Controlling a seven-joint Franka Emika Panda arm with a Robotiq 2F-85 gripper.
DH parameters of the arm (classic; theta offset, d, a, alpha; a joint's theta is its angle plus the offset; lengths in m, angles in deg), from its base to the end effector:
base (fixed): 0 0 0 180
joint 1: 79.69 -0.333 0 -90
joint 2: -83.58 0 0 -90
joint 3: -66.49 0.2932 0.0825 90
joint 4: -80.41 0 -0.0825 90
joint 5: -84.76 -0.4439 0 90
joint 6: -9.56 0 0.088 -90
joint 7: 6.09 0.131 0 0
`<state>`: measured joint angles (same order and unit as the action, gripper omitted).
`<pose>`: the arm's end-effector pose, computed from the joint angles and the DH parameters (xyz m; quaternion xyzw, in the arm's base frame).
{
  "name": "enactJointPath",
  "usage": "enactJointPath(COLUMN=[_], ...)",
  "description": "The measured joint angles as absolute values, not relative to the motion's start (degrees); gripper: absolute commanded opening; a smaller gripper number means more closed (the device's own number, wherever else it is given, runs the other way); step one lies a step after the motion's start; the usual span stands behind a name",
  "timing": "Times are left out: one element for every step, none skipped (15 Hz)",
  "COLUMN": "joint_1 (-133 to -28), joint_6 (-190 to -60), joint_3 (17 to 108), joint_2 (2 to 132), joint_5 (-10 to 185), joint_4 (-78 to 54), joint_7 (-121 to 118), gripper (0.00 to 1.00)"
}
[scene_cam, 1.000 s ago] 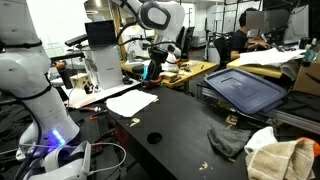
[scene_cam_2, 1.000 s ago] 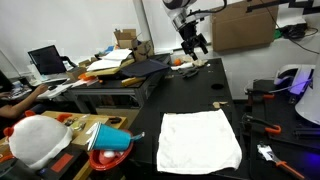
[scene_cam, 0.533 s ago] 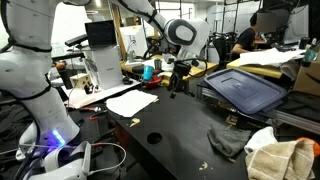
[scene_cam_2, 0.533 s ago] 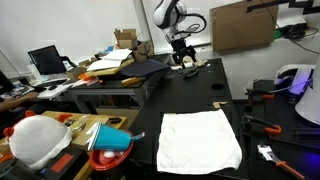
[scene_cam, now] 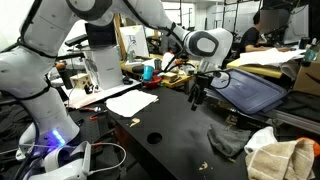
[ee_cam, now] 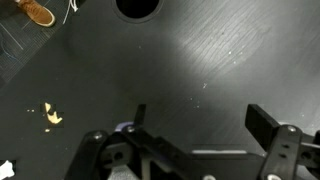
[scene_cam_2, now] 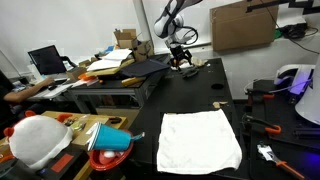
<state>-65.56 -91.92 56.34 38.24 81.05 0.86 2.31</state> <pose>0.6538 -0.2726 0.1453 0.9403 -0.2753 -0.2000 0.0093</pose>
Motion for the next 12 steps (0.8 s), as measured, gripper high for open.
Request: enactJointPath(joint_1=[-65.2, -64.88, -64.63, -64.45, -64.35, -64.24, -64.16, -64.11, -63.98, -63.82, -63.63, -63.43], joint_6=[-91.94, -92.12, -92.59, -93.41, -94.23, -95.09, -95.93, -96.75, -97.65, -98.54, -99.41, -100.38], joint_3=[55.98, 55.66, 55.28, 54.87, 54.41, 54.0, 53.58, 53.15, 52.84, 52.53, 52.27, 52.02], joint_2=[36.58, 35.04, 33.5, 32.03, 30.58, 29.17, 27.78, 26.47, 25.26, 24.16, 23.21, 22.39], joint_5=[81.19, 81.4, 81.81, 82.37, 82.93, 83.65, 84.35, 85.01, 85.82, 86.4, 86.68, 86.8], joint_4=[3.01, 4.9, 6.67, 8.28, 9.82, 11.32, 12.81, 14.24, 15.65, 17.0, 18.26, 19.49], joint_7=[2.51, 2.85, 3.24, 3.41, 3.47, 3.54, 3.67, 3.99, 4.46, 4.66, 4.93, 5.47], gripper=[1.0, 1.0, 1.0, 1.0, 1.0, 1.0, 1.0, 1.0, 0.95, 0.74, 0.71, 0.69])
